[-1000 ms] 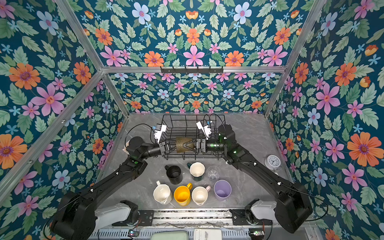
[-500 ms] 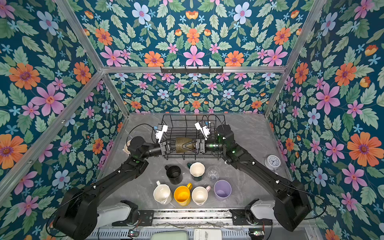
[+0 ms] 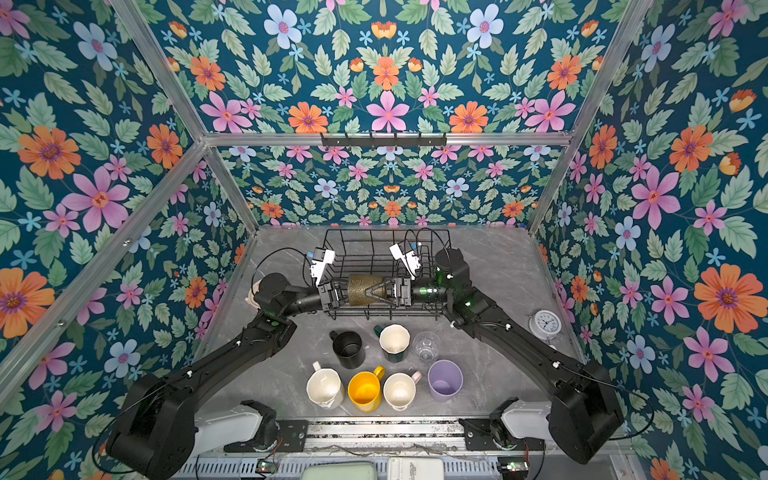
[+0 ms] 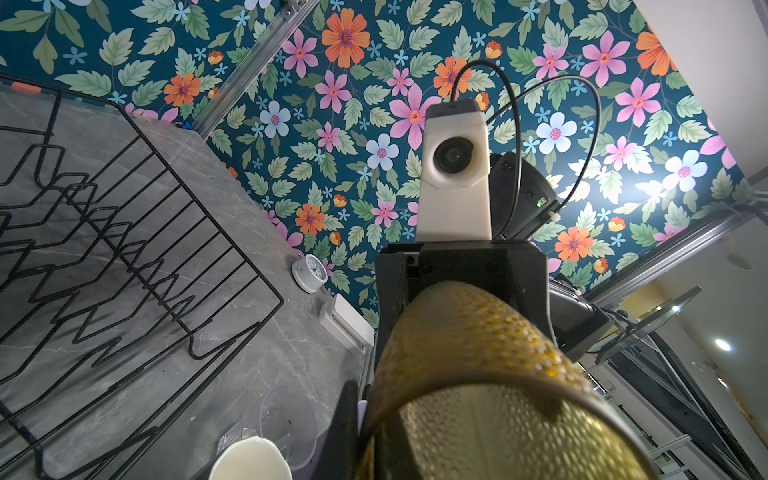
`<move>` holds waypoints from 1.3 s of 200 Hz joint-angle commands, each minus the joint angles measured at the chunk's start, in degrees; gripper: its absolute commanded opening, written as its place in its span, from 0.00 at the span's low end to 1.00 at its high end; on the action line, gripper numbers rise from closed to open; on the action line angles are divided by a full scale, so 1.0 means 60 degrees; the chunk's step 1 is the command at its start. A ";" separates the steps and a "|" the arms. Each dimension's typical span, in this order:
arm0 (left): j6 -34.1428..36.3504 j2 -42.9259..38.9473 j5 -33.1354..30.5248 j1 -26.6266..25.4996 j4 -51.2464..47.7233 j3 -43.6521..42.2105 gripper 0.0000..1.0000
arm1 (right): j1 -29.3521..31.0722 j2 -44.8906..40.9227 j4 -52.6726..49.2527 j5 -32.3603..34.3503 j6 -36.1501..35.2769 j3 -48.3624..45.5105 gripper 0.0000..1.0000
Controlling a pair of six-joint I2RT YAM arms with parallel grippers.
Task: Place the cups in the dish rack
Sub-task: 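Grasp the olive glass with the right gripper, then open the left gripper, then carry the olive glass over the rack with the right gripper while the left withdraws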
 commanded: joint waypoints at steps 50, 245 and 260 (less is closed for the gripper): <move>0.0306 -0.0126 -0.0122 -0.0050 -0.0068 0.0089 0.19 | 0.0059 -0.0188 -0.0248 0.0439 -0.0081 0.0013 0.00; 0.3435 -0.4543 -0.8360 0.0650 -0.6340 -0.0614 0.99 | -0.3139 -0.1409 -0.8126 0.3953 -0.4350 0.2788 0.00; 0.4047 -0.4914 -0.9264 0.0653 -0.7364 -0.0329 0.97 | -0.3144 -0.0818 -0.8747 0.4688 -0.4789 0.3492 0.00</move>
